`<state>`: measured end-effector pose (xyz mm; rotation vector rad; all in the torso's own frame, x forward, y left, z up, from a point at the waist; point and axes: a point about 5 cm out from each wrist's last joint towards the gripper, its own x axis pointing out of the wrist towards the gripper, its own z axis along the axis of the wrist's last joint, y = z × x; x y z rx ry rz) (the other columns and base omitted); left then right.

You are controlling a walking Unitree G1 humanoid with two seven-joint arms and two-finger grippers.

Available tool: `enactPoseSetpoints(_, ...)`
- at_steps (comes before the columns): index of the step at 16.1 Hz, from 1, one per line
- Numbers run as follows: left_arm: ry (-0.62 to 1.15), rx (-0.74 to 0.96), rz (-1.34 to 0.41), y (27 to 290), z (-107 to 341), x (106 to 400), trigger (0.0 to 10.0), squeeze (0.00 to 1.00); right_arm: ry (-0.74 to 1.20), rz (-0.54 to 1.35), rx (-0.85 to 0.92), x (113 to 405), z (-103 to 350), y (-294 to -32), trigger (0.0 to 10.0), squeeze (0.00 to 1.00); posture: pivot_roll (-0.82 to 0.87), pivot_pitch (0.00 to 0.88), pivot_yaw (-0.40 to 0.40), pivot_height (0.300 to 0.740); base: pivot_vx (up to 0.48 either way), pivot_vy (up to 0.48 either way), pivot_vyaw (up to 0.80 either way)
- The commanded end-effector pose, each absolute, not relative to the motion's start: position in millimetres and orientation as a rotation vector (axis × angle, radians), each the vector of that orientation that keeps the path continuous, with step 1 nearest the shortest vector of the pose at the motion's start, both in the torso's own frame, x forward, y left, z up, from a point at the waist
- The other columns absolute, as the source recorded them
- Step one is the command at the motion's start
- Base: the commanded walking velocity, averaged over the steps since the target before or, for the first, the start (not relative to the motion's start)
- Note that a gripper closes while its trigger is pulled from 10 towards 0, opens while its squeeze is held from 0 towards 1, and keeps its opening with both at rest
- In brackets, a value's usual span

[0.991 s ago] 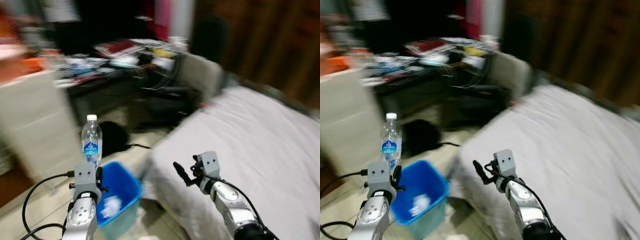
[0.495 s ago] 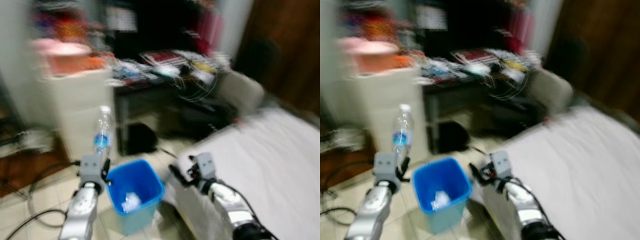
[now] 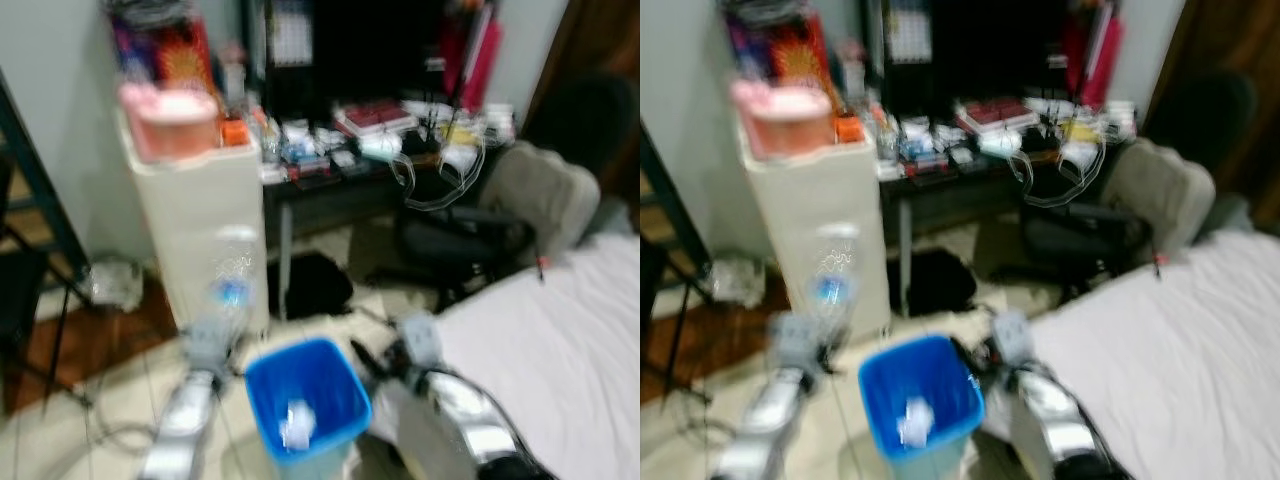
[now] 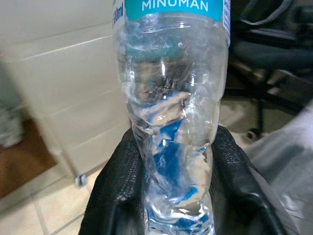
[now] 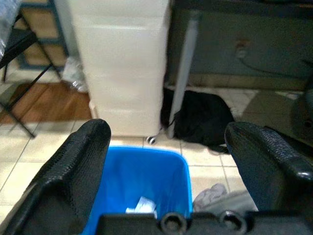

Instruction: Clean up the room

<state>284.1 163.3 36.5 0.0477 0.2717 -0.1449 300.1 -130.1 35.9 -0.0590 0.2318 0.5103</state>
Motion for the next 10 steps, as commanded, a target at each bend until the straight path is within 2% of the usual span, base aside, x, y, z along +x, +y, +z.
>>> enactPoseSetpoints(1,0.245,0.072,-0.118,178,43,288,10.0,0.00,0.205,0.542,-0.065,306,44,-117,10.0,0.00,0.16,0.000,-0.052,0.740,0.371,0.304,-0.80)
enactPoseSetpoints(3,0.254,0.084,-0.140,175,42,291,10.0,0.00,0.213,0.529,-0.047,304,41,-117,10.0,0.00,0.16,0.000,-0.054,0.740,0.371,0.304,-0.80)
enactPoseSetpoints(4,0.324,0.109,-0.124,175,33,294,10.0,0.00,0.212,0.533,-0.055,303,41,-118,10.0,0.00,0.16,0.002,-0.061,0.740,0.000,0.000,0.00)
enactPoseSetpoints(8,0.567,-0.004,-0.218,157,7,303,10.0,0.00,0.205,0.566,-0.066,303,42,-114,10.0,0.00,0.13,0.016,-0.071,0.740,0.000,0.000,0.00)
enactPoseSetpoints(10,0.582,-0.033,-0.223,152,12,312,10.0,0.00,0.223,0.568,-0.077,302,40,-115,10.0,0.00,0.10,0.020,-0.064,0.740,0.000,0.000,-0.79)
